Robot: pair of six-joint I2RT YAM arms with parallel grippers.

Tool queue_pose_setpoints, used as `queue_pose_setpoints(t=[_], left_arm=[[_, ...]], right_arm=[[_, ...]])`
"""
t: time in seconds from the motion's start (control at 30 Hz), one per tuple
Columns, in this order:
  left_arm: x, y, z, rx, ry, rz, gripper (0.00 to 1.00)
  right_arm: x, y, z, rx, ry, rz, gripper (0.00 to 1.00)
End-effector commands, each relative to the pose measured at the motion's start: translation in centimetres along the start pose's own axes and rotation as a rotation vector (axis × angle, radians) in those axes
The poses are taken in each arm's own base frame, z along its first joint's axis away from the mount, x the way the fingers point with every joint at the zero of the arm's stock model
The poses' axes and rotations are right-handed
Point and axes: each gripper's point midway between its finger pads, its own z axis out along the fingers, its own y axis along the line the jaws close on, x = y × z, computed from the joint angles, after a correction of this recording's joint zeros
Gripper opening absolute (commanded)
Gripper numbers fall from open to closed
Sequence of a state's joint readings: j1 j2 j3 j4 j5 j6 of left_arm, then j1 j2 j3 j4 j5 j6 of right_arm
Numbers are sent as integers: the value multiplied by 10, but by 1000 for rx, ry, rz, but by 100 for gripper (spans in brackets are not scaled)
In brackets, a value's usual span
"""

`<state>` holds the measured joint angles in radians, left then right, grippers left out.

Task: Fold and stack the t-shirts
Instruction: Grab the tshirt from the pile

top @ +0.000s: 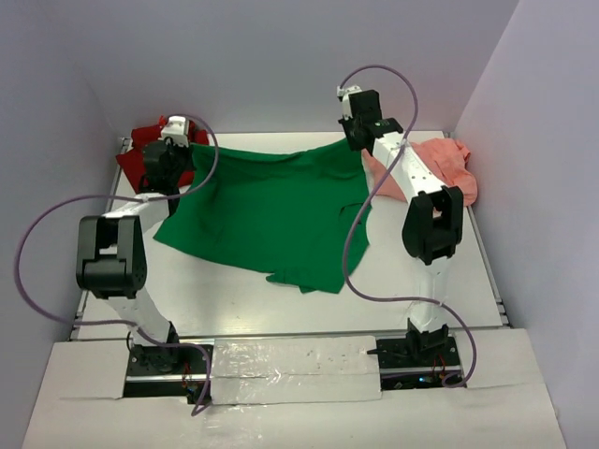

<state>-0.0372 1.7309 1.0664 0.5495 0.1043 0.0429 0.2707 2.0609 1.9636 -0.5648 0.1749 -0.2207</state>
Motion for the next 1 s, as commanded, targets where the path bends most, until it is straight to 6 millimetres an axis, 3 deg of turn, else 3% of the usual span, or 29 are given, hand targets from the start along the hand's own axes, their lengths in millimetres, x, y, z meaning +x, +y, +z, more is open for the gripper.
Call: queue_pose_setpoints(t=[0.0, 0.03, 0.07, 0.13, 0.47, 0.6, 0.7, 0.83, 0.97], left_arm=[[-21, 24, 13, -67, -128, 29, 0], [-9, 29, 18, -76, -111, 21, 0], [-11, 28, 22, -68, -122, 24, 0], [6, 51, 27, -110, -97, 19, 0], [23, 77, 30, -146, -93, 31, 0], [30, 86, 27, -154, -90, 38, 0], [34, 90, 28, -155, -82, 29, 0], [18, 94, 29, -160, -119, 20, 0], [-19, 97, 29, -163, -175, 2, 0]], right_arm=[[-35, -11, -2, 44, -101, 6, 0], [-36, -11, 0, 49, -106, -1, 0], [-33, -11, 3, 54, -100, -3, 0], [-31, -13, 7, 62, -95, -7, 0], [-10, -21, 6, 85, -58, -11, 0], [-1, -32, 1, 108, -52, -3, 0], [9, -54, 1, 148, -39, 14, 0], [-10, -103, -5, 219, -84, 92, 0], [-50, -120, -30, 232, -188, 138, 0]])
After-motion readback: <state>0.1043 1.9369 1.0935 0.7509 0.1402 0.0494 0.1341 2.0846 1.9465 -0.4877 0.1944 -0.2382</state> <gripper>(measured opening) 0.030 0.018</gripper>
